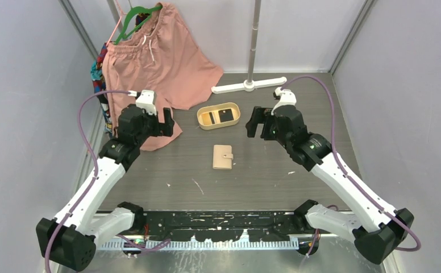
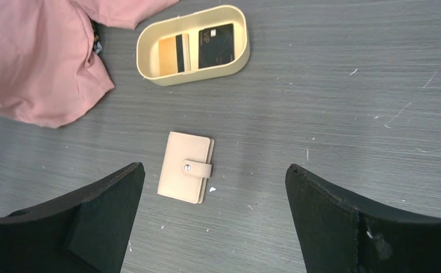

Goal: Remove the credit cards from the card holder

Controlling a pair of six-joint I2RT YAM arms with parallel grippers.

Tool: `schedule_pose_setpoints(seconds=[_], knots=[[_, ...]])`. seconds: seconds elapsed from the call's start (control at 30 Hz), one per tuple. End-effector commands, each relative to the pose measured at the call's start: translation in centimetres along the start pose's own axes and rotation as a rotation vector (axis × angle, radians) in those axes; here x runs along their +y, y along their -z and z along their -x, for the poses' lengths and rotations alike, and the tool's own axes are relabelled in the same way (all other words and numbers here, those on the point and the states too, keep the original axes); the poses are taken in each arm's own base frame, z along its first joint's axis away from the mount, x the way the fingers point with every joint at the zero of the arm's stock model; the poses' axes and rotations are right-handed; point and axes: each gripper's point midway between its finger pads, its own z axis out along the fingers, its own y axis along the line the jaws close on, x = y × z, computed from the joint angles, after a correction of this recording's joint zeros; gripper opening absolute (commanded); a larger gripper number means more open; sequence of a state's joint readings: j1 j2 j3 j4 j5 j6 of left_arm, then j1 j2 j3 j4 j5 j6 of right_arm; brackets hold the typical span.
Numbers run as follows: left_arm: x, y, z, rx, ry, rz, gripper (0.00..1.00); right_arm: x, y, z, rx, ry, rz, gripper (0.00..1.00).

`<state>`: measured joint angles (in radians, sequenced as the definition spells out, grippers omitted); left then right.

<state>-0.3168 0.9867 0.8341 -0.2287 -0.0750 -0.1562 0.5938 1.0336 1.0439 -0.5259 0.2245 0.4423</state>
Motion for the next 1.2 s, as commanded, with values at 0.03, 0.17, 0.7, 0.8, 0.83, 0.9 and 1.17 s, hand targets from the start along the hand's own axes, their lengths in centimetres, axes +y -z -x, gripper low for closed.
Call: schedule_pose_setpoints(seconds=[0.03,0.17,0.7,0.8,0.83,0.9,1.17], knots=[[-0.2,3.0,3.4,-0.027,0.060,0.006,1.00,-0.2,1.4,2.1,-0.096,-0.063,-0.010,1.00],[-0.8,4.2,3.7,-0.030,0.071,-0.031,1.00,0.3,1.0,1.4,-0.128,-0.113,0.044,1.00],[-6.2,1.6,-6.3,0.293,0.273,-0.240,0.79,7.9,-3.8,-11.6,0.331,0.332,0.288,0.85],[-7.0,-0.3,-9.0,0.354,0.341,-0.229,0.72,8.0,-6.0,-12.5,0.371,0.386,0.267,0.79],[-7.5,-0.8,-9.7,0.372,0.347,-0.229,0.72,7.9,-6.9,-13.2,0.395,0.409,0.251,0.77],[-8.1,-1.8,-10.3,0.388,0.343,-0.216,0.72,7.7,-8.5,-13.6,0.407,0.441,0.223,0.75],[-9.7,-4.3,-10.1,0.430,0.301,-0.208,0.73,7.9,-12.8,-14.9,0.459,0.437,0.210,0.67]])
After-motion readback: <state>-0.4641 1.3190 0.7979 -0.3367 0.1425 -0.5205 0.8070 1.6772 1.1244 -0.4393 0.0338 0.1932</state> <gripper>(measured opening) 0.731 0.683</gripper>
